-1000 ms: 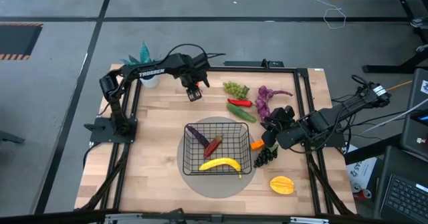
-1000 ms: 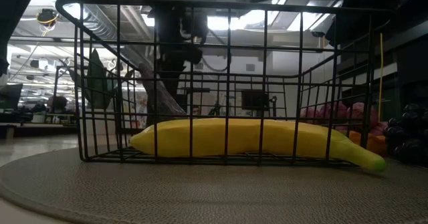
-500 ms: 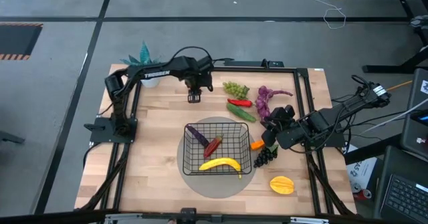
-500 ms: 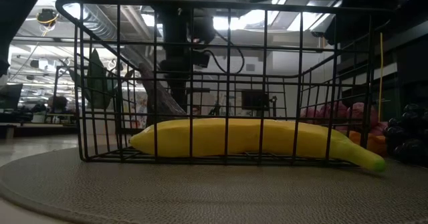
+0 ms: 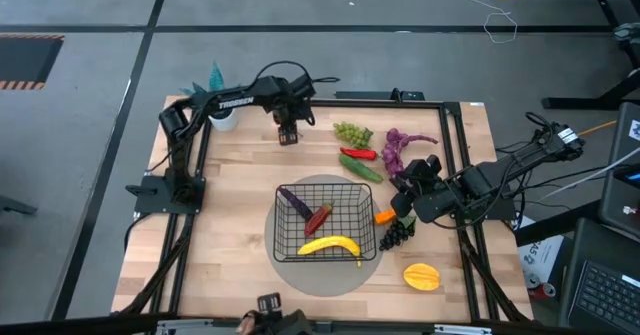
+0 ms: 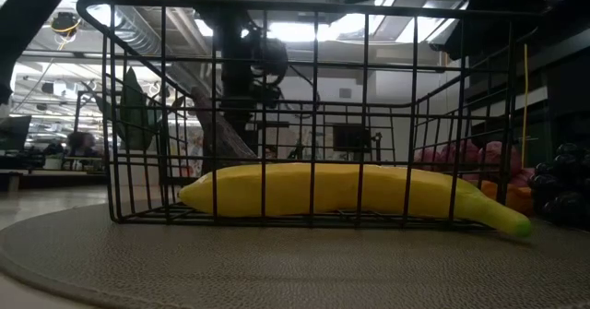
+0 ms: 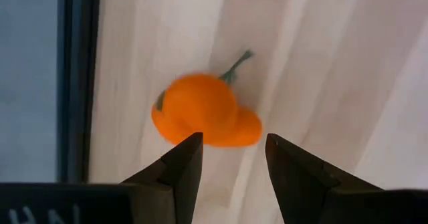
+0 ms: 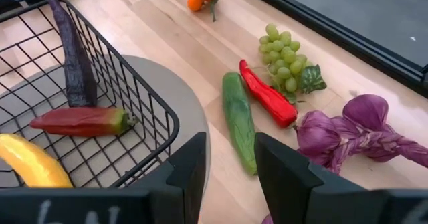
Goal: Build produce basket
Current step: Put the tangerines into the black wire basket
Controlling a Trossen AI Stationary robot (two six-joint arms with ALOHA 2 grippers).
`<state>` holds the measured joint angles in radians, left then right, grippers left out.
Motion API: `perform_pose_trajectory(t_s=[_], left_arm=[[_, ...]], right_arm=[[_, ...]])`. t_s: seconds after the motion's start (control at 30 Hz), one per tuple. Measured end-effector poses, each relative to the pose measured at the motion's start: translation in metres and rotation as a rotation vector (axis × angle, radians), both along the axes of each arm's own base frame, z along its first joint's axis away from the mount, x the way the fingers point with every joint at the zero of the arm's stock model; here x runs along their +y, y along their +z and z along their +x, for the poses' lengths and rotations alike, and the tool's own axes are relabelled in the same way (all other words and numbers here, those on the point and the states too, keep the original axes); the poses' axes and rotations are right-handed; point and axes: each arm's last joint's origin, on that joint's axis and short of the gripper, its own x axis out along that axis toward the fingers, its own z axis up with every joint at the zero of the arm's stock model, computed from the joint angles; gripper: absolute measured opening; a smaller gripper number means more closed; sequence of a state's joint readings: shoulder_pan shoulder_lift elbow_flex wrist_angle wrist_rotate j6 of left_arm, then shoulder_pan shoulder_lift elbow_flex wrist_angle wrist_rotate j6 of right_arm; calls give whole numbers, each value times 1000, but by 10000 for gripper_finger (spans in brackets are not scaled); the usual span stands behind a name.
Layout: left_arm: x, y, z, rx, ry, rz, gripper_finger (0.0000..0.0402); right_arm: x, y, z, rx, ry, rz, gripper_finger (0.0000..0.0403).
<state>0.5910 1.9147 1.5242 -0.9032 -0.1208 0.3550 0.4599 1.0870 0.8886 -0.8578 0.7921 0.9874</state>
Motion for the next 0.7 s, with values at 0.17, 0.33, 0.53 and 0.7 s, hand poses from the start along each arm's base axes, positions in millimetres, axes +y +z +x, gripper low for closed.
perform_pose_trajectory(t_s=[0.17, 0.33, 0.53, 0.7], left_arm=[[10, -18, 8, -32, 78, -22, 158], [3, -38, 18, 13, 111, -31, 158], [-12, -41, 19, 81, 102, -60, 158], [-27, -38, 16, 143, 160, -100, 158]], right_arm=[[0, 0, 0, 0, 0, 0, 131], [0, 0, 0, -1, -1, 1, 131], [0, 0, 0, 1, 2, 8, 131], [0, 0, 0, -2, -2, 13, 131]])
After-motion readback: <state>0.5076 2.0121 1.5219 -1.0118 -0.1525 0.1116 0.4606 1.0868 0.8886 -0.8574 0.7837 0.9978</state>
